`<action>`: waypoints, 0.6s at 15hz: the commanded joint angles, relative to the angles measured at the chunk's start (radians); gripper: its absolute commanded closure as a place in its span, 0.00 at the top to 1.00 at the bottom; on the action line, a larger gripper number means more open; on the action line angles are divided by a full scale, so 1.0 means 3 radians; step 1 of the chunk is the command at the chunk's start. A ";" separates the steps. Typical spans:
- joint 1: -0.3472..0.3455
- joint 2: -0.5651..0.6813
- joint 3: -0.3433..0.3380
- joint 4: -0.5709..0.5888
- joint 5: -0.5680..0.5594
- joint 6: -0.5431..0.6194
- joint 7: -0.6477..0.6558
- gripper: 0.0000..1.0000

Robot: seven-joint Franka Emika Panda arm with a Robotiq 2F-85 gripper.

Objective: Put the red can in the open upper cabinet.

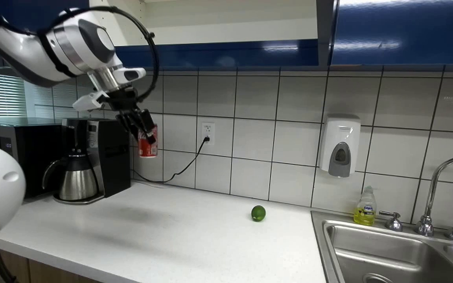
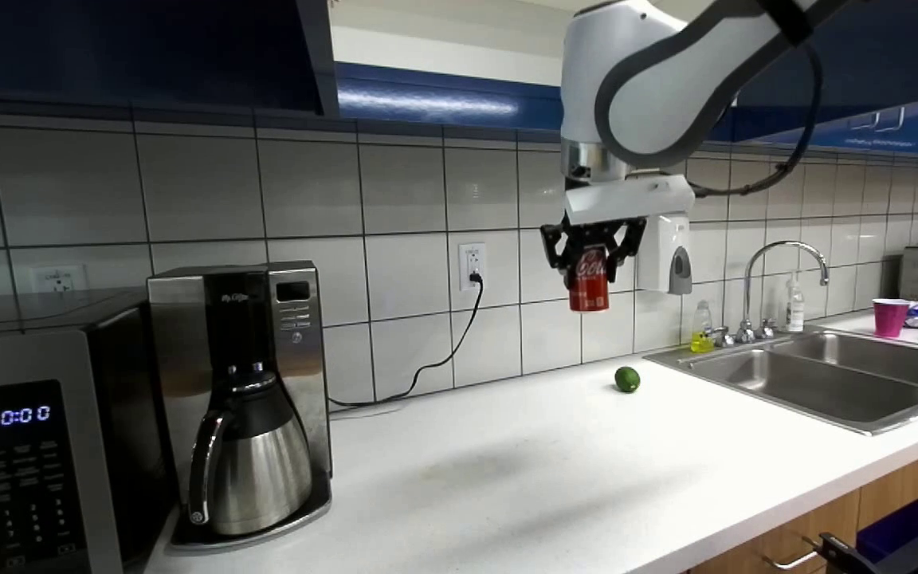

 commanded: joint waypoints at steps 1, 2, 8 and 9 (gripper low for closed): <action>-0.0009 -0.0428 0.0198 0.0314 0.0230 -0.0608 -0.0280 0.39; -0.0020 -0.0478 0.0247 0.0432 0.0250 -0.0731 -0.0309 0.39; -0.0096 -0.0546 0.0401 0.1079 0.0209 -0.1093 -0.0432 0.39; -0.0110 -0.0531 0.0419 0.1186 0.0203 -0.1135 -0.0433 0.39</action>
